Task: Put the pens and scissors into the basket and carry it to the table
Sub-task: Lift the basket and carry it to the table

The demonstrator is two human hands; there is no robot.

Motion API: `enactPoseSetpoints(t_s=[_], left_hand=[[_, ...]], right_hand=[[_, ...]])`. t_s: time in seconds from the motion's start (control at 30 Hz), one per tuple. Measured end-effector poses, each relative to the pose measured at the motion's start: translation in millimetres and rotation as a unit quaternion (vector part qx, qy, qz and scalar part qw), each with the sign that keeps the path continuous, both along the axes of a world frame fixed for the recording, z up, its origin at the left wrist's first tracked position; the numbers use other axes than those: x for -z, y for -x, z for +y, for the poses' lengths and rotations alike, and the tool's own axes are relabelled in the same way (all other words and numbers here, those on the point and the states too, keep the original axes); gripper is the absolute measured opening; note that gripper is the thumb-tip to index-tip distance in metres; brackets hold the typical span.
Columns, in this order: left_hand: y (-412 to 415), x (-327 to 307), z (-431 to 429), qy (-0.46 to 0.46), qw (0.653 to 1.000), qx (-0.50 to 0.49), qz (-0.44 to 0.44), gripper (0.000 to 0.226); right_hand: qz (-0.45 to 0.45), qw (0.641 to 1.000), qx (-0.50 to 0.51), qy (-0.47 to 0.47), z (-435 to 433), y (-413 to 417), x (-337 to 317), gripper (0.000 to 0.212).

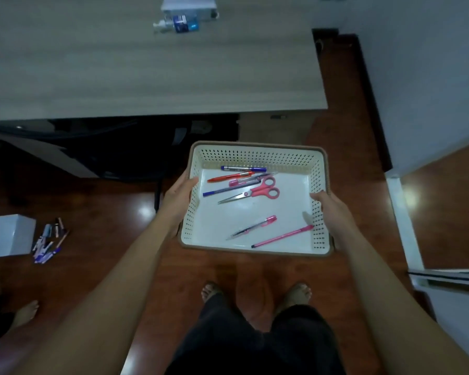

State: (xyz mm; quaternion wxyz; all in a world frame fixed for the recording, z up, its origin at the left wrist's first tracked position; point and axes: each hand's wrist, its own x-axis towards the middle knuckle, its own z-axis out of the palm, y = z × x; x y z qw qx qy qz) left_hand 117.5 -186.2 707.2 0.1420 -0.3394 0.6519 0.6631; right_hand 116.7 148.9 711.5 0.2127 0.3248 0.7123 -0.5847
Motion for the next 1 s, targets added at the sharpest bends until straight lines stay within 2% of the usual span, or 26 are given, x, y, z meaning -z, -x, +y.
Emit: enactPoseSetpoints(t_s=[0.2, 0.5, 0.87, 1.0], left_hand=[[-5.6, -26.0, -21.9, -0.005, 1.0, 0.002, 0.024, 0.042], [31.9, -36.7, -49.1, -0.031, 0.997, 0.04, 0.064, 0.046], [135.8, -53.5, -27.3, -0.038, 0.994, 0.0, 0.105, 0.045], [177.5, -59.6, -11.9, -0.033, 0.994, -0.036, 0.094, 0.039]], right_hand=[[0.027, 0.999, -0.008, -0.024, -24.7, -6.1, -35.5, 0.029], [0.048, 0.998, 0.012, -0.035, -44.5, 21.6, -46.7, 0.035], [0.082, 0.996, -0.021, -0.037, -23.0, 152.2, -49.1, 0.035], [0.092, 0.995, -0.036, -0.022, -9.1, 207.7, -57.4, 0.028]])
